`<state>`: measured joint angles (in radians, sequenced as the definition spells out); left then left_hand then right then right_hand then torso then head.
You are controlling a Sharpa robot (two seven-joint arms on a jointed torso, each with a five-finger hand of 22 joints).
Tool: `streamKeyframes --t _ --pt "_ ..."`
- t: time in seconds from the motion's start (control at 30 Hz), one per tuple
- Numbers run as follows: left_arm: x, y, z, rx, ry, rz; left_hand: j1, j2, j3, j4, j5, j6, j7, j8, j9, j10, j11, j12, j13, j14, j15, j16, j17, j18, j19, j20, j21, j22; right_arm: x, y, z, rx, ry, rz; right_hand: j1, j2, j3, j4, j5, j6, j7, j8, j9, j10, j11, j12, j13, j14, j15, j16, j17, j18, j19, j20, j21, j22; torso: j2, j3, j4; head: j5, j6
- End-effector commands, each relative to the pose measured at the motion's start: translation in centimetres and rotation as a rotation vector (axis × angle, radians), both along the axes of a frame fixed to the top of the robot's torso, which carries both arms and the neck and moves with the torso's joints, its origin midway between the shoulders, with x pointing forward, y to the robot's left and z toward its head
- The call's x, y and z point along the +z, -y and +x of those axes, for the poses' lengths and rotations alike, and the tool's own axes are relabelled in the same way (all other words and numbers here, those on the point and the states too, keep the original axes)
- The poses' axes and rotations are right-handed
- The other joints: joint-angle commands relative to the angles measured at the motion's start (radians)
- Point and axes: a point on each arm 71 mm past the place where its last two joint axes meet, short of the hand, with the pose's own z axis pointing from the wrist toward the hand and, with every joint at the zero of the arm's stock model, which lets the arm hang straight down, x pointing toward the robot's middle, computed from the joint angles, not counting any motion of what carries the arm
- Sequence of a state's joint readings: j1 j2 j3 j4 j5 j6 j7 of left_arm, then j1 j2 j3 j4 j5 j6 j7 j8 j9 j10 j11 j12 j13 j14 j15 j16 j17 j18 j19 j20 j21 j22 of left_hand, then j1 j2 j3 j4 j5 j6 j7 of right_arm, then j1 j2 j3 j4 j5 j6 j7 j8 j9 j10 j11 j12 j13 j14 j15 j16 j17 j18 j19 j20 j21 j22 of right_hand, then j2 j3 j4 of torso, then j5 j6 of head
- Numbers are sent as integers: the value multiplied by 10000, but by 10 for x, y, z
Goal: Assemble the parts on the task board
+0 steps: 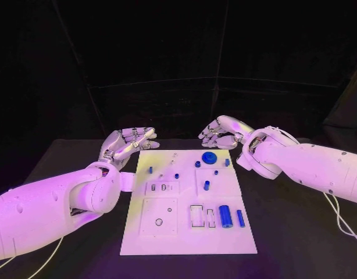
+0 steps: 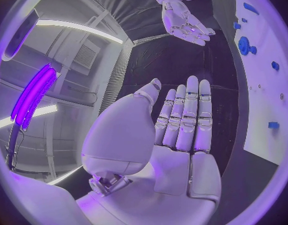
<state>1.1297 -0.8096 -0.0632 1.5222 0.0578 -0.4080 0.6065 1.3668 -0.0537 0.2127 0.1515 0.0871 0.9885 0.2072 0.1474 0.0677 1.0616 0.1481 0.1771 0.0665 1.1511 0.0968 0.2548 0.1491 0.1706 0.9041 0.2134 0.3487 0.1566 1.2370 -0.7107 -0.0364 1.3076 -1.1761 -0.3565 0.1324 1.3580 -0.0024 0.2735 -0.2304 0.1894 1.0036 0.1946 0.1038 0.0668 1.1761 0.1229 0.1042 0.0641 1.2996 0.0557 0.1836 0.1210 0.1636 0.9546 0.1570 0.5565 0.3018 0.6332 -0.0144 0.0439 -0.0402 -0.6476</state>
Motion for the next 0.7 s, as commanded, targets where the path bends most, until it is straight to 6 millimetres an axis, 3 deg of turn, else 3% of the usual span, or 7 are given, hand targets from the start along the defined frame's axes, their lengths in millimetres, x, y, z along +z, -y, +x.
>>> streamKeyframes --t 0.03,0.27,0.5,0.7 --pt "5 7 -7 -769 237 16 -45 48 11 -52 33 65 0 -52 -13 97 7 -62 -10 73 14 -39 10 142 84 13 51 -16 -5 -3 3 -235 325 -2634 -75 -210 -152 -62 -209 350 -127 -163 -3 290 -178 -321 19 1382 -367 639 653 175 183 -368 1862 1189 216 -35 162 -76 -25" --pt "9 10 -15 -1054 221 -69 -61 31 15 -70 32 68 6 -89 -19 109 12 -109 -13 78 17 -78 20 138 94 9 41 -29 -8 -7 6 -199 412 -3909 -215 -289 -156 38 -255 394 -198 -257 -1 147 -234 -374 36 2083 -504 1293 1246 199 474 -479 2627 1626 412 -38 294 -176 -20" --pt "9 11 -17 -1191 174 -115 -72 21 24 -91 32 66 14 -128 -24 112 19 -160 -16 99 17 -109 35 136 108 6 33 -41 -10 -10 9 -165 304 -4503 -272 -385 -30 101 -230 322 -201 -369 -11 -293 -196 -419 5 2023 -497 2024 1911 193 447 -494 3118 1921 543 -40 313 -240 4" --pt "10 10 -19 -1245 159 -139 -71 18 35 -109 33 64 18 -152 -27 113 22 -192 -17 119 16 -124 46 137 119 4 30 -48 -13 -13 13 -142 154 -4853 -277 -444 27 171 -257 172 -190 -381 -8 -771 -144 -387 8 2017 -468 2548 2400 201 424 -452 3448 2109 646 -16 363 -277 25"
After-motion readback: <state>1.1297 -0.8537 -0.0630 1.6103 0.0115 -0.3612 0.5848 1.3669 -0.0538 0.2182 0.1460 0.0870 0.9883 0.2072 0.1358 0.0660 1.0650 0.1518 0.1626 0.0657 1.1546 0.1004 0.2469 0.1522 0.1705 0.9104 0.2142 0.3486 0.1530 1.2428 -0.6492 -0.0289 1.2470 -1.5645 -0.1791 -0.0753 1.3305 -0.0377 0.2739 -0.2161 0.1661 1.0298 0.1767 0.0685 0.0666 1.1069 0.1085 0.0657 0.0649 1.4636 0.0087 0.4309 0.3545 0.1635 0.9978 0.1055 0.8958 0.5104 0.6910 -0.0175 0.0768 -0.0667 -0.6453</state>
